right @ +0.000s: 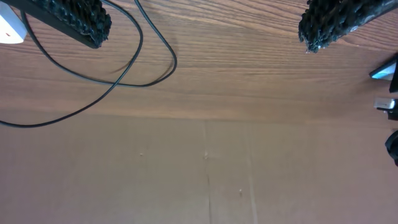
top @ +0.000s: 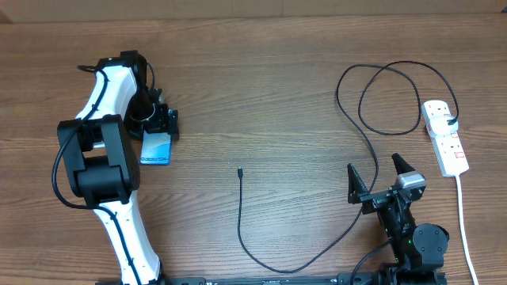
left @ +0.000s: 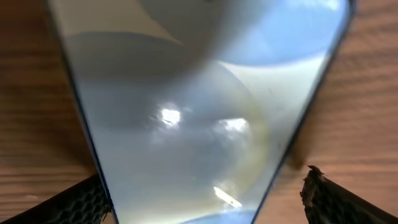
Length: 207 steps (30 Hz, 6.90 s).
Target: Plug charger to phone and switch on socket
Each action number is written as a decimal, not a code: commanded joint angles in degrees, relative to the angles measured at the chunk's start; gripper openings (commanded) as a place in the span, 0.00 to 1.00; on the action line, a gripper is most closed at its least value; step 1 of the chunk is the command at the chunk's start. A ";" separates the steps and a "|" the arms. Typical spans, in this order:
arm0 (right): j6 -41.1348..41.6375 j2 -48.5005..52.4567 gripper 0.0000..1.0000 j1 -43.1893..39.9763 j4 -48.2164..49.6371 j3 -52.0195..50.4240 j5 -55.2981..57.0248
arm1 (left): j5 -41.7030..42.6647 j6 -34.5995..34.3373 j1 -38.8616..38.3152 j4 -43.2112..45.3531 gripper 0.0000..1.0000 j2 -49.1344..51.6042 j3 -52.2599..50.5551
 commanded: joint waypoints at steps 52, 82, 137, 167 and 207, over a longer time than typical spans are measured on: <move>-0.11 -0.37 1.00 0.31 0.33 -0.57 0.33 | -3.45 -15.23 -9.09 6.93 0.99 4.13 -5.92; -0.11 -0.37 1.00 0.31 0.33 -0.57 0.33 | -2.82 -15.30 -8.44 6.95 0.69 4.13 -5.95; 13.75 -0.37 1.00 0.33 2.29 -0.09 -15.72 | 28.46 -11.63 -8.50 -6.16 0.68 -25.86 4.50; 18.99 67.60 1.00 6.03 -26.77 54.84 -47.23 | 30.40 -14.38 -18.67 -6.38 0.72 -25.83 4.48; 25.75 85.94 1.00 15.65 -30.21 54.82 5.97 | 10.86 -14.40 -21.18 -6.23 0.04 -25.77 4.02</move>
